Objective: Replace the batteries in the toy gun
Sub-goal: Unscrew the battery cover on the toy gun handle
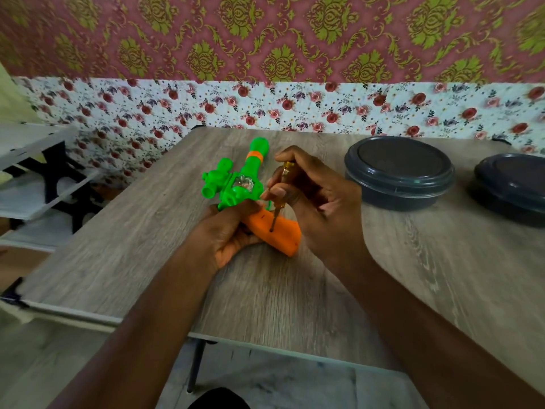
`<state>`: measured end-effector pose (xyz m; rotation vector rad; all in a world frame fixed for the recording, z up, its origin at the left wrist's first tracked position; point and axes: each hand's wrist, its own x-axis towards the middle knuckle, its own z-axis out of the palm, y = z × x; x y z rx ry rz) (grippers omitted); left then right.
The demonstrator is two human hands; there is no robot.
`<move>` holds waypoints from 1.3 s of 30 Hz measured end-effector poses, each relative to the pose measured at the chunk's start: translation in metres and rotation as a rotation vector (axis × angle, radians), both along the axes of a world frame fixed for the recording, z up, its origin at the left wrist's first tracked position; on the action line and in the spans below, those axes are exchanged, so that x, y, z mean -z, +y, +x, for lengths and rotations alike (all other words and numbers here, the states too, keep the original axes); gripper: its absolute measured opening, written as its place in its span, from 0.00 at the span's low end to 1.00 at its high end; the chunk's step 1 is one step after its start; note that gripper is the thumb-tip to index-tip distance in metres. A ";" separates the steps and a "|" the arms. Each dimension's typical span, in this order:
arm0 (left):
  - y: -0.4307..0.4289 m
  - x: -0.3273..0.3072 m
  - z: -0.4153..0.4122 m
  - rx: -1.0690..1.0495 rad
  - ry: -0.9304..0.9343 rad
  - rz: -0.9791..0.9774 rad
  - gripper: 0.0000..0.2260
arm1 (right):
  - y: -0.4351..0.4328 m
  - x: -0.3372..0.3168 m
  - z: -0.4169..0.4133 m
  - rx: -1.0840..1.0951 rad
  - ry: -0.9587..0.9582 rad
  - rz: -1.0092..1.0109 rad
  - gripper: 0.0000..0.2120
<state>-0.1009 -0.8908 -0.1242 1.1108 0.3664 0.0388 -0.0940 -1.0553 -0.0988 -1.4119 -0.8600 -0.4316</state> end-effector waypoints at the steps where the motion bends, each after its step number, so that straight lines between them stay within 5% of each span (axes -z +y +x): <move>1: 0.000 0.001 0.000 -0.006 0.006 -0.003 0.16 | 0.000 0.000 0.001 -0.034 0.002 -0.021 0.17; 10: 0.003 0.002 0.003 0.011 0.008 -0.001 0.15 | -0.003 -0.003 0.006 -0.129 0.049 -0.067 0.16; 15: 0.002 0.001 0.002 0.033 -0.018 0.014 0.16 | 0.002 -0.007 0.010 0.072 -0.120 -0.061 0.15; 20: 0.001 -0.001 0.000 0.027 -0.032 0.025 0.29 | 0.003 -0.007 0.008 -0.001 -0.129 -0.091 0.16; 25: 0.003 0.002 0.001 0.013 -0.025 0.032 0.17 | 0.004 -0.008 0.004 0.063 -0.177 -0.066 0.08; 29: 0.004 0.003 0.003 0.014 -0.017 0.028 0.10 | 0.004 -0.007 0.006 0.184 -0.208 -0.047 0.12; 39: 0.002 0.002 0.002 0.032 -0.034 0.035 0.08 | 0.004 -0.008 0.004 -0.021 -0.099 -0.051 0.13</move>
